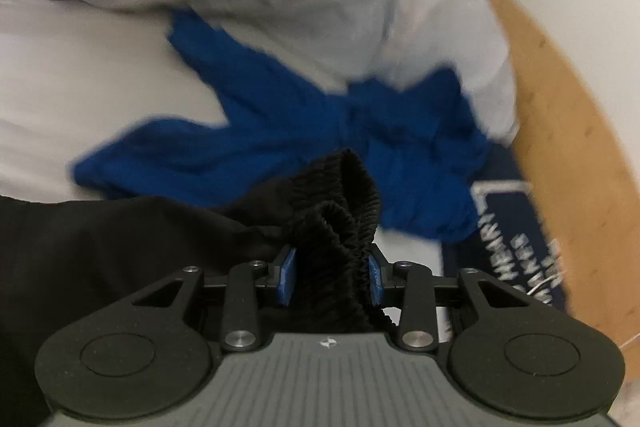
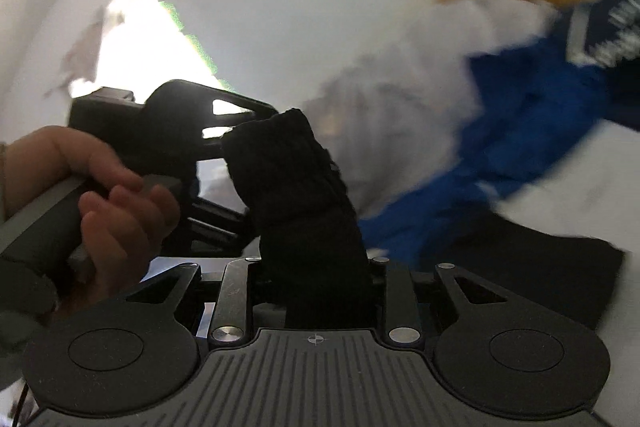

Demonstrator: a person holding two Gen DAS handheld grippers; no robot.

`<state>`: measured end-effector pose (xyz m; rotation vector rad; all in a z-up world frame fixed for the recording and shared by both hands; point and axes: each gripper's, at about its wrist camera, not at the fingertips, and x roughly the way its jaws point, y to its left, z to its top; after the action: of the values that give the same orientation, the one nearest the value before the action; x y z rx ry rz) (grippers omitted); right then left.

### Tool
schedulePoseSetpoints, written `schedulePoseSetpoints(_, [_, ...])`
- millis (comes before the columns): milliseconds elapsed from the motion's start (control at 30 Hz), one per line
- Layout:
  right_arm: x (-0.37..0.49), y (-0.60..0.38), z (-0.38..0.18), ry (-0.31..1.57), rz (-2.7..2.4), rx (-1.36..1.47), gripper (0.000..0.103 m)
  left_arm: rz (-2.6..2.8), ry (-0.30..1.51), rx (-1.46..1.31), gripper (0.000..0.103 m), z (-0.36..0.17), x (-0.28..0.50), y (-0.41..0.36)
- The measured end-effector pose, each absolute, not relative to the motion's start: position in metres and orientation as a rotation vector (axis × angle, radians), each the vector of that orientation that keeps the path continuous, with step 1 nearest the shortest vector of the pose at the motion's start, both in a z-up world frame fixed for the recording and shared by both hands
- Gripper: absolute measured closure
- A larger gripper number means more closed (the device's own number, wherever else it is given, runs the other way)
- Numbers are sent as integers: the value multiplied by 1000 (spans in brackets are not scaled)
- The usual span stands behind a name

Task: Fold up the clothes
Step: 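Lower the black shorts onto the bed with both grippers holding the waistband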

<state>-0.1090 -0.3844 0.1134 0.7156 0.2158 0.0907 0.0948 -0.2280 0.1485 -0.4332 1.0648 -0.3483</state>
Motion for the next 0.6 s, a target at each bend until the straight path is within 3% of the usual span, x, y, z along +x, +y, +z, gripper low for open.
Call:
schedulePoseSetpoints(200, [-80, -427, 52, 362, -66, 863, 72, -328, 1127, -374, 60, 81, 115, -279])
schedulePoseSetpoints(367, [-75, -449, 30, 436, -176, 916, 72, -443, 1140, -382, 39, 66, 122, -290])
schedulePoseSetpoints(433, [-75, -451, 29, 456, -201, 929, 72, -499, 1140, -377, 23, 63, 121, -296])
schedulePoseSetpoints(600, [-78, -450, 39, 483, -234, 891, 71, -622, 1104, -433, 13, 73, 116, -280])
